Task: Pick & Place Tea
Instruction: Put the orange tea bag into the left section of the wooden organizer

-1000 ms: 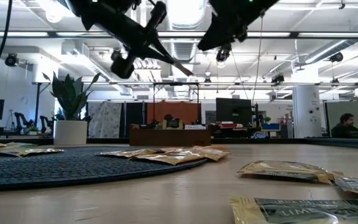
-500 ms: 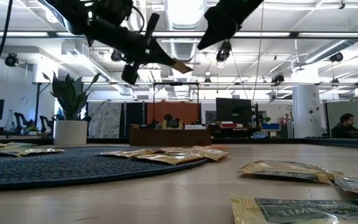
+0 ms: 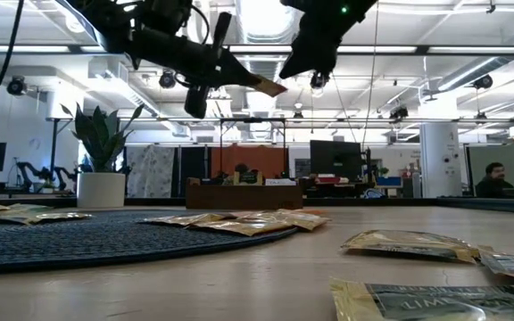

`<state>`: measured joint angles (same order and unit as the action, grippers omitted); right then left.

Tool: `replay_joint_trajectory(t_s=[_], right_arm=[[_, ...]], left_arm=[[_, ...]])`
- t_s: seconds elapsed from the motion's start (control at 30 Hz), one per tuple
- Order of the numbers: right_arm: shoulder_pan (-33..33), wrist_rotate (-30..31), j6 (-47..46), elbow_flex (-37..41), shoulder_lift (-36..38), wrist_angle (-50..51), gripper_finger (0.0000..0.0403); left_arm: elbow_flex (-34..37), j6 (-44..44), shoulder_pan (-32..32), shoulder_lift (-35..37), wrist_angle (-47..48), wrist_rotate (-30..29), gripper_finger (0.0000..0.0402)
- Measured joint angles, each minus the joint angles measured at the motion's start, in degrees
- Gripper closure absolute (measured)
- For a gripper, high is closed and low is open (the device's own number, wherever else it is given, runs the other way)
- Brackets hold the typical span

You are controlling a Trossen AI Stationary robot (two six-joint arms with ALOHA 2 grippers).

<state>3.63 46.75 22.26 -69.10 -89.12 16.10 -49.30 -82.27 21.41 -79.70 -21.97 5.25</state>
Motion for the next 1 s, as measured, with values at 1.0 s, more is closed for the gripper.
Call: replay_joint_trajectory(t_s=[1.0], right_arm=[[-1.02, -0.32, -0.73, 0.0, -1.03, -3.04, 0.033]], left_arm=[[-0.02, -0.64, -5.77, -2.08, -6.17, 0.85, 0.0397]])
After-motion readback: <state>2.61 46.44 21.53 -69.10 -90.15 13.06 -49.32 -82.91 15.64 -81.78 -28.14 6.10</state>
